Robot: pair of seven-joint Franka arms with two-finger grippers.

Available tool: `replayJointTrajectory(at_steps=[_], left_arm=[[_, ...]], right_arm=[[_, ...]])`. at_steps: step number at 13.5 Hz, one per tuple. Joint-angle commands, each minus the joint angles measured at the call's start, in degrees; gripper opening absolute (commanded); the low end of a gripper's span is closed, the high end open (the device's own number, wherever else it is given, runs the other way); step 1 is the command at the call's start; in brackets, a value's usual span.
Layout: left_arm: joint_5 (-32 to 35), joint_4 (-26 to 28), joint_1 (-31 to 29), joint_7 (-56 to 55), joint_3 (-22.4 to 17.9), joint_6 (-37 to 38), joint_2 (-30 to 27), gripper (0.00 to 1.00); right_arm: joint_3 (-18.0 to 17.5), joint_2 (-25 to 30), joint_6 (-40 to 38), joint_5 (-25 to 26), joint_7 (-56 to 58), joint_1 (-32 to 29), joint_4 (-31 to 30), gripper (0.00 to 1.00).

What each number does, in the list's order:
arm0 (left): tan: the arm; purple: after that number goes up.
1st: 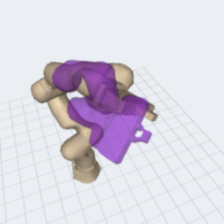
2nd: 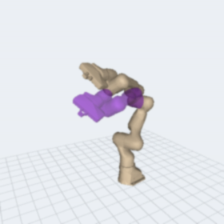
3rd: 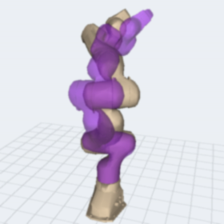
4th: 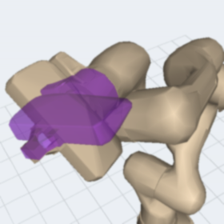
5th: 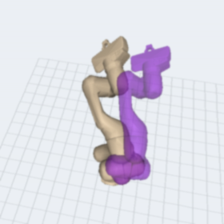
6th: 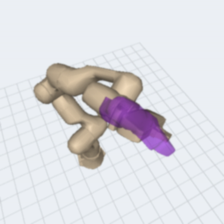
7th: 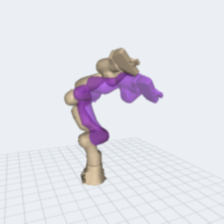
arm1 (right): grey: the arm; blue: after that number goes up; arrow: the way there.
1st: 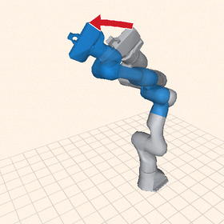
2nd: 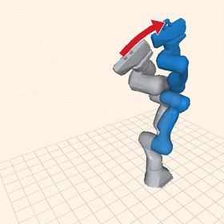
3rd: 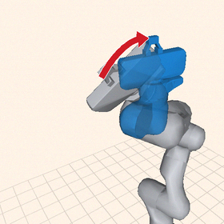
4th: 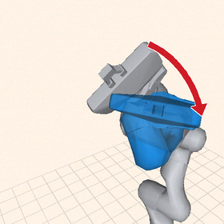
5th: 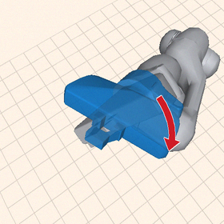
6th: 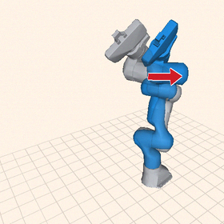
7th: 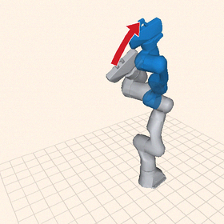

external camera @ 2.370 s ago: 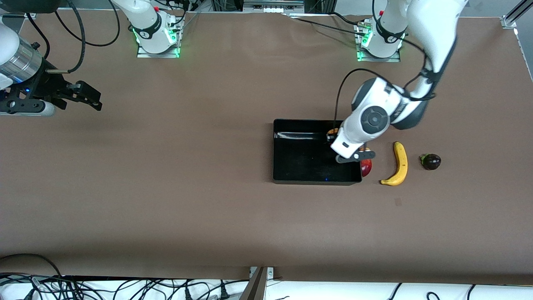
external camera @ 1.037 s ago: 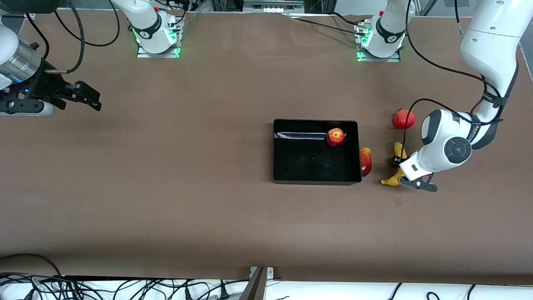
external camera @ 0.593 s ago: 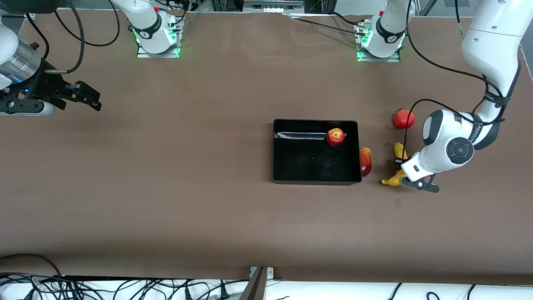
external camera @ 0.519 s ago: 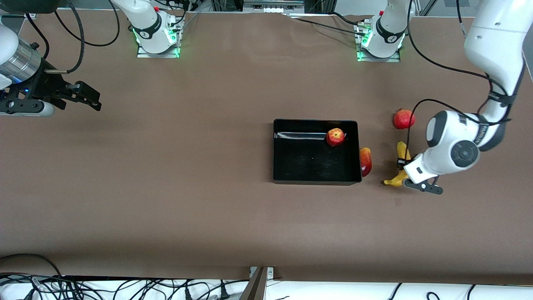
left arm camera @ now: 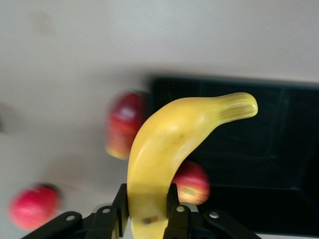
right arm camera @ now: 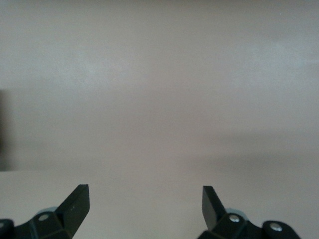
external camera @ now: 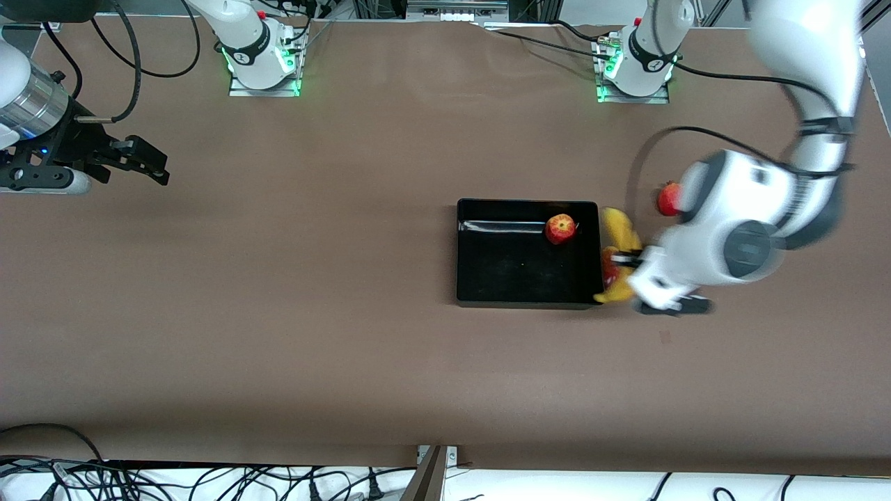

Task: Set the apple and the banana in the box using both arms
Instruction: 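Carry the banana with the left gripper into the black box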

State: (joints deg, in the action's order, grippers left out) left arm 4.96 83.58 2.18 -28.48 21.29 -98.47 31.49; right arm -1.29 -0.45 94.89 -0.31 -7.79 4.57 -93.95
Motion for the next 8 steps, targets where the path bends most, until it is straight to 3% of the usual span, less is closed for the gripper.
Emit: replayJointTrajectory(at_steps=[1, 4, 8], left_arm=[[-0.40, -1.05, 10.01, -11.65, -0.73, -4.59, 2.78, 0.00], [-0.13, 1.32, 13.72, -15.29, -1.25, -10.68, 6.38, 0.00], [2.51, 1.41, 13.73, -15.38, -1.34, -14.20, 9.64, 0.01]], right_arm=[[-0.64, -0.26, -0.23, 0.57, 0.76, -0.79, 0.87, 1.00], [-0.64, -0.26, 0.03, 0.49, 0.76, -0.79, 0.87, 1.00], [-0.64, -0.26, 0.12, 0.49, 0.76, -0.79, 0.87, 1.00]])
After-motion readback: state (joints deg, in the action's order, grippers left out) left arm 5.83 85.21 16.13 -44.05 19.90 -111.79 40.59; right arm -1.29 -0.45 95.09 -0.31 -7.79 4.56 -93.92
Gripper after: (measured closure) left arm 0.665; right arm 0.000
